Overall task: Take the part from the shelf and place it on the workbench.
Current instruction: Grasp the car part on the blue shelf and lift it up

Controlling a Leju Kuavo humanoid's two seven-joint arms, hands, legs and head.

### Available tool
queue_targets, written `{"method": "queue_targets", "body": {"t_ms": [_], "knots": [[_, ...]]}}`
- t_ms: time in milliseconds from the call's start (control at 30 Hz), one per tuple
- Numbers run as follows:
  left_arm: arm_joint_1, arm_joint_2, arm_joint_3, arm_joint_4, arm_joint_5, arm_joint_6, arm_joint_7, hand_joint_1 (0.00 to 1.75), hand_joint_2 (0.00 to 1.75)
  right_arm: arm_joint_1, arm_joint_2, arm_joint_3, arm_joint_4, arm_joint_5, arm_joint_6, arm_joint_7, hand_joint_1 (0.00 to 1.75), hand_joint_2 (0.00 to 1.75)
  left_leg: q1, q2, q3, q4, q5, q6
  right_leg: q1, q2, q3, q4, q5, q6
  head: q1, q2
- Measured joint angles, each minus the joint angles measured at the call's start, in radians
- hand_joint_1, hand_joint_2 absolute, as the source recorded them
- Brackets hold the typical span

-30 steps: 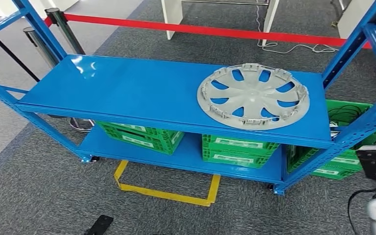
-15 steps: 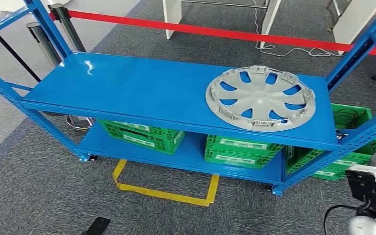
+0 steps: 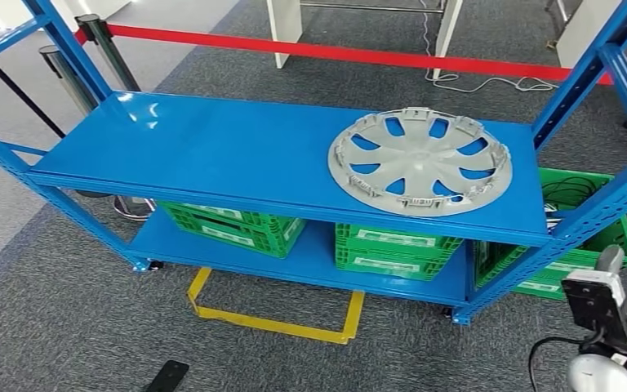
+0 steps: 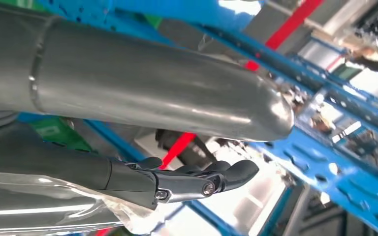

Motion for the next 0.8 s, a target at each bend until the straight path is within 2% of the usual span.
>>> {"method": "queue_targets", "body": {"t_ms": [33, 67, 133, 167, 233, 333, 367, 400, 467, 500, 533, 567, 633, 667, 733, 800], "knots": [[-0.001, 0.000, 0.000, 0.000, -0.006, -0.003, 0.002, 0.00, 0.00, -0.014, -0.009, 0.000, 0.016, -0.012, 0.018, 0.001, 0.00, 0.00, 0.002, 0.000, -0.002, 0.006, 0.010, 0.000, 0.000, 0.000, 0.000, 0.000, 0.000, 0.000, 0.000, 0.000], [-0.003, 0.000, 0.000, 0.000, -0.011, -0.006, 0.004, 0.00, 0.00, -0.031, -0.020, -0.001, 0.034, -0.024, 0.037, 0.001, 0.00, 0.00, 0.004, 0.000, 0.014, -0.028, 0.039, 0.000, -0.001, 0.001, 0.002, 0.000, 0.000, 0.000, 0.000, 0.000], [-0.010, 0.002, 0.000, 0.000, -0.024, -0.012, 0.011, 0.00, 0.00, -0.075, -0.049, -0.006, 0.085, -0.046, 0.080, -0.003, 0.00, 0.00, 0.006, 0.000, 0.074, -0.158, 0.109, 0.004, -0.001, 0.002, 0.003, 0.001, 0.000, 0.004, 0.000, 0.000], [-0.014, 0.002, 0.000, 0.000, -0.029, -0.015, 0.014, 0.00, 0.00, -0.100, -0.067, -0.011, 0.115, -0.050, 0.101, -0.005, 0.00, 0.00, 0.005, 0.000, 0.100, -0.216, 0.128, 0.007, 0.000, 0.003, 0.001, 0.002, 0.000, 0.008, 0.000, 0.000], [-0.022, 0.002, 0.000, 0.000, -0.038, -0.020, 0.017, 0.00, 0.00, -0.152, -0.110, -0.025, 0.183, -0.049, 0.137, -0.007, 0.00, 0.00, 0.001, -0.001, 0.115, -0.263, 0.132, 0.015, 0.002, 0.003, -0.007, 0.003, 0.003, 0.021, 0.001, 0.000], [-0.022, 0.004, 0.000, 0.000, -0.043, -0.022, 0.020, 0.00, 0.00, -0.207, -0.163, -0.040, 0.255, -0.041, 0.167, -0.011, 0.00, 0.00, 0.000, -0.002, 0.112, -0.277, 0.136, 0.033, -0.003, 0.000, -0.020, 0.008, -0.003, 0.039, 0.002, 0.000], [-0.023, 0.005, 0.000, 0.000, -0.044, -0.023, 0.020, 0.00, 0.00, -0.223, -0.176, -0.043, 0.273, -0.039, 0.174, -0.013, 0.00, 0.00, 0.001, -0.002, 0.113, -0.282, 0.140, 0.040, -0.003, 0.000, -0.033, 0.032, -0.020, 0.042, 0.004, 0.000], [-0.024, 0.006, 0.001, 0.000, -0.046, -0.024, 0.020, 0.00, 0.00, -0.238, -0.188, -0.045, 0.290, -0.035, 0.181, -0.015, 0.00, 0.00, 0.001, -0.001, 0.113, -0.285, 0.142, 0.046, -0.004, 0.001, -0.055, 0.077, -0.047, 0.043, 0.005, 0.000], [-0.026, 0.005, 0.001, 0.000, -0.051, -0.027, 0.022, 0.00, 0.00, -0.260, -0.204, -0.046, 0.311, -0.025, 0.195, -0.013, 0.00, 0.00, -0.003, 0.000, 0.113, -0.286, 0.141, 0.054, -0.003, 0.002, -0.117, 0.208, -0.103, 0.044, 0.008, 0.000], [-0.026, 0.004, 0.001, 0.000, -0.053, -0.028, 0.023, 0.00, 0.00, -0.265, -0.207, -0.045, 0.316, -0.019, 0.201, -0.011, 0.00, 0.00, -0.005, 0.000, 0.113, -0.285, 0.140, 0.056, -0.002, 0.002, -0.142, 0.258, -0.116, 0.045, 0.008, 0.000], [-0.025, 0.003, 0.001, 0.000, -0.054, -0.029, 0.025, 0.00, 0.00, -0.267, -0.208, -0.043, 0.320, -0.012, 0.205, -0.008, 0.00, 0.00, -0.006, 0.000, 0.114, -0.285, 0.140, 0.057, -0.002, 0.002, -0.153, 0.275, -0.110, 0.045, 0.008, 0.000], [-0.025, 0.003, 0.001, 0.000, -0.056, -0.030, 0.027, 0.00, 0.00, -0.269, -0.209, -0.041, 0.324, -0.006, 0.209, -0.004, 0.00, 0.00, -0.006, 0.000, 0.115, -0.284, 0.139, 0.057, -0.002, 0.002, -0.144, 0.252, -0.086, 0.045, 0.008, 0.000], [-0.026, 0.002, 0.001, 0.000, -0.059, -0.031, 0.029, 0.00, 0.00, -0.277, -0.211, -0.035, 0.331, 0.002, 0.211, -0.001, 0.00, 0.00, -0.007, 0.000, 0.117, -0.282, 0.135, 0.053, -0.002, 0.002, -0.090, 0.131, -0.017, 0.043, 0.009, 0.000], [-0.027, 0.002, 0.001, 0.000, -0.060, -0.032, 0.030, 0.00, 0.00, -0.281, -0.212, -0.031, 0.333, 0.005, 0.213, -0.001, 0.00, 0.00, -0.009, 0.002, 0.116, -0.278, 0.132, 0.049, -0.001, 0.002, -0.060, 0.069, 0.005, 0.041, 0.009, 0.000], [-0.030, 0.001, 0.001, 0.000, -0.060, -0.032, 0.030, 0.00, 0.00, -0.287, -0.213, -0.020, 0.336, 0.006, 0.214, -0.004, 0.00, 0.00, -0.012, 0.006, 0.113, -0.273, 0.130, 0.039, 0.003, 0.003, -0.029, 0.012, 0.013, 0.035, 0.007, 0.000], [-0.032, 0.001, 0.001, 0.000, -0.060, -0.033, 0.031, 0.00, 0.00, -0.290, -0.214, -0.008, 0.336, 0.006, 0.215, -0.007, 0.00, 0.00, -0.012, 0.009, 0.112, -0.271, 0.129, 0.031, 0.003, 0.003, -0.024, 0.007, 0.013, 0.026, 0.005, 0.000]]}}
